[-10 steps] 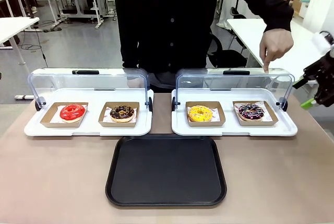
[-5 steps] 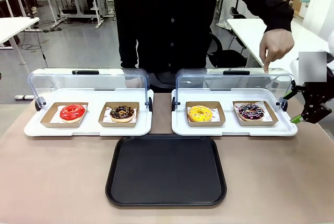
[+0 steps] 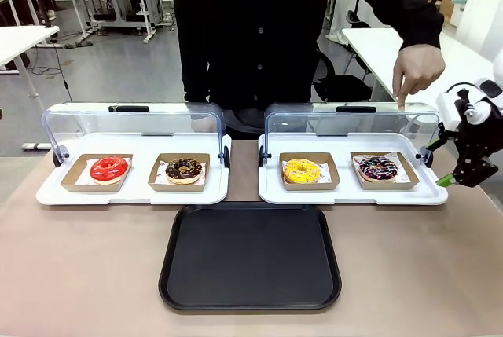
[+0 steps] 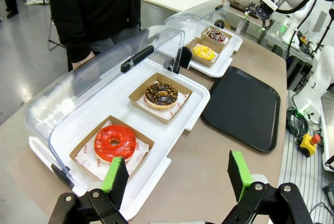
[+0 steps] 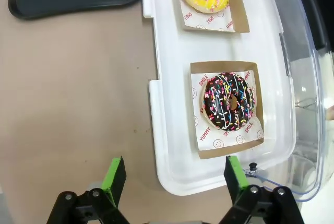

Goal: Move the fourth donut from the left to the tray.
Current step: Pick up the Paper togo box containing the Donut indicated by the person and place it on the Handle tray.

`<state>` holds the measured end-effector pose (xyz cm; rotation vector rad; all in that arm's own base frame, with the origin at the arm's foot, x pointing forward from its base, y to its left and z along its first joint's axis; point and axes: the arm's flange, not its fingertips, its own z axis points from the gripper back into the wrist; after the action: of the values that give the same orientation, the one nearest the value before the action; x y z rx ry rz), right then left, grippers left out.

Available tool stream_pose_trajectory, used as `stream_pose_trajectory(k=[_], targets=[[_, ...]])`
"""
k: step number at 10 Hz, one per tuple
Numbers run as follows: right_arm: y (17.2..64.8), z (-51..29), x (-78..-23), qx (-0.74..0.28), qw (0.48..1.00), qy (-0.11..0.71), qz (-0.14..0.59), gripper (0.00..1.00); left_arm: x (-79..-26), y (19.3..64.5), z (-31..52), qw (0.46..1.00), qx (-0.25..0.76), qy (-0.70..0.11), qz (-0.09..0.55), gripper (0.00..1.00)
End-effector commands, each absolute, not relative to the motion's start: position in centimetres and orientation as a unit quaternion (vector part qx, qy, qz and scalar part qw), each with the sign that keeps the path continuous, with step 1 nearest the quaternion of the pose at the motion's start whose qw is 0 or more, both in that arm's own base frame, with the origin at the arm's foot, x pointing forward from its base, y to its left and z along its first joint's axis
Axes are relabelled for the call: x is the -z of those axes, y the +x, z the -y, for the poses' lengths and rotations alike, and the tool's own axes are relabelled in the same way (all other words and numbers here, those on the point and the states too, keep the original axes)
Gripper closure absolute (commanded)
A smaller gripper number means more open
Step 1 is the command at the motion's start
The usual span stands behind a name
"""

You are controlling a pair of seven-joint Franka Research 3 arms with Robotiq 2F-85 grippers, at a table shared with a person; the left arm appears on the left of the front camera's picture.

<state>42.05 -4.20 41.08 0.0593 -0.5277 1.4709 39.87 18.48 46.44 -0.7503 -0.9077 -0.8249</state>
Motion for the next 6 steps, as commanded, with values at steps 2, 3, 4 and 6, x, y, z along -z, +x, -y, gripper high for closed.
stream_pose_trajectory(k=[2, 3, 4, 6], targets=[[43.0, 3.3, -39.7, -0.665, 0.716, 0.005, 0.215, 0.00, -46.5, 39.7, -18.5, 0.746, 0.385, -0.344, 0.421, 0.00], [43.6, 3.1, -38.9, -0.668, 0.714, -0.006, 0.210, 0.00, -46.5, 39.7, -18.5, 0.746, 0.385, -0.344, 0.421, 0.00], [44.0, 3.0, -38.1, -0.671, 0.712, -0.008, 0.208, 0.00, -46.5, 39.7, -18.5, 0.746, 0.385, -0.344, 0.421, 0.00], [44.5, 2.8, -36.5, -0.674, 0.709, -0.026, 0.206, 0.00, -46.5, 39.7, -18.5, 0.746, 0.385, -0.344, 0.421, 0.00]])
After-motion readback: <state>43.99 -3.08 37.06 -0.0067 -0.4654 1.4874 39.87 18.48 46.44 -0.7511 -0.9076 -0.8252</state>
